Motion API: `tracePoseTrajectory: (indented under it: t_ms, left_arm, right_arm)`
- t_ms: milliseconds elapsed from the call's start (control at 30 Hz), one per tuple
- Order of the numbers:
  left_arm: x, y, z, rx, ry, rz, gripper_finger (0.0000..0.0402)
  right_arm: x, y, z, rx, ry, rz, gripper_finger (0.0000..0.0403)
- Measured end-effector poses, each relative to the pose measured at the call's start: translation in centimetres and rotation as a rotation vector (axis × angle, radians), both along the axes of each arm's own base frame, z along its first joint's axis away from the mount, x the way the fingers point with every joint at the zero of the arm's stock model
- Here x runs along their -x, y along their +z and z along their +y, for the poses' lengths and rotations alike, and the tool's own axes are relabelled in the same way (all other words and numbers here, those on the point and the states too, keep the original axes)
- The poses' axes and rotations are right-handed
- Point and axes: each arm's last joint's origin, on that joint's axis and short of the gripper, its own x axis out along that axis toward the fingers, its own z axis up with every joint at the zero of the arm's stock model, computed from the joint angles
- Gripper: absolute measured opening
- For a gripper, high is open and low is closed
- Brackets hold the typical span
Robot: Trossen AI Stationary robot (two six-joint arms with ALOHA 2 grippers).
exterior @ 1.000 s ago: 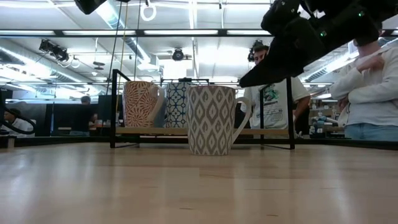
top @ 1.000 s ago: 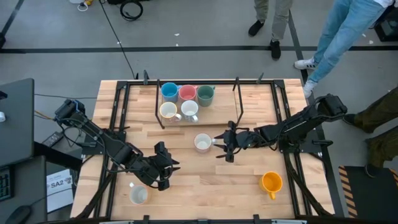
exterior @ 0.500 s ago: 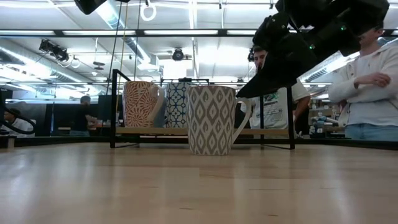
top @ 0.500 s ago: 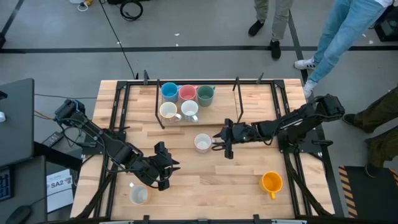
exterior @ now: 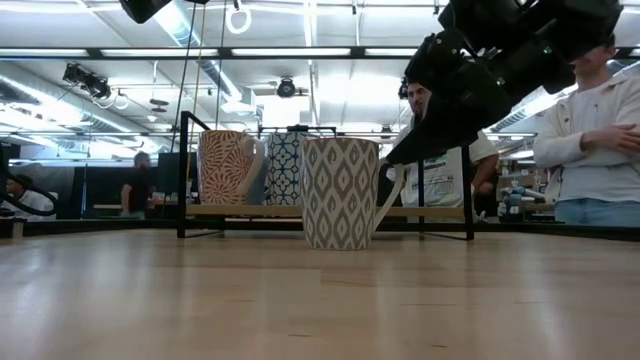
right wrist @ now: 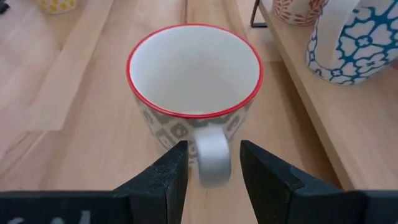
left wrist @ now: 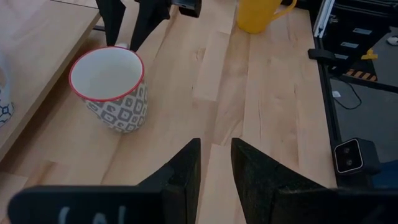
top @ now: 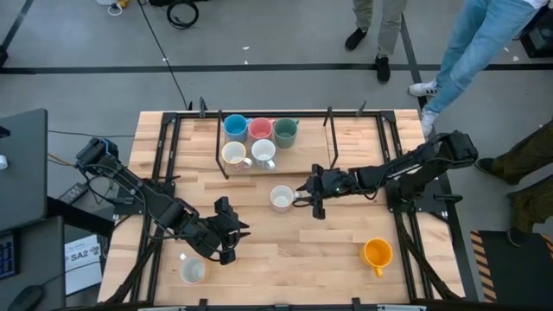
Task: Place coffee mugs
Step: Put the gray patterned mug on the shelf
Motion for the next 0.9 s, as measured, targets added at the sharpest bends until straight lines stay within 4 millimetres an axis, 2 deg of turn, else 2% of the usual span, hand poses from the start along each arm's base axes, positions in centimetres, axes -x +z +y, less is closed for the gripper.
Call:
tracePoseTrajectory:
  t_ms: [200, 467, 800, 900]
  left_arm:
    - [0.0, 0.0, 0.0, 0.0, 0.0, 0.0, 0.0096]
    - [0.0, 0.0, 0.0, 0.0, 0.0, 0.0, 0.0096]
    - [0.0, 0.0, 0.0, 0.0, 0.0, 0.0, 0.0096]
    - [0.0, 0.0, 0.0, 0.0, 0.0, 0.0, 0.0096]
  right_arm:
    - [-0.5, -1.1, 0.1, -0.018, 0.003, 0.023, 0.0152]
    - [-0.8, -1.2, 0.1, -0.04, -0.005, -0.009, 0.0148]
    - [-0.8, -1.2, 0.2, -0.064, -0.002, -0.007, 0.0083]
    - [-0.8, -1.2, 0.4, -0.08, 0.021, -0.007, 0.0077]
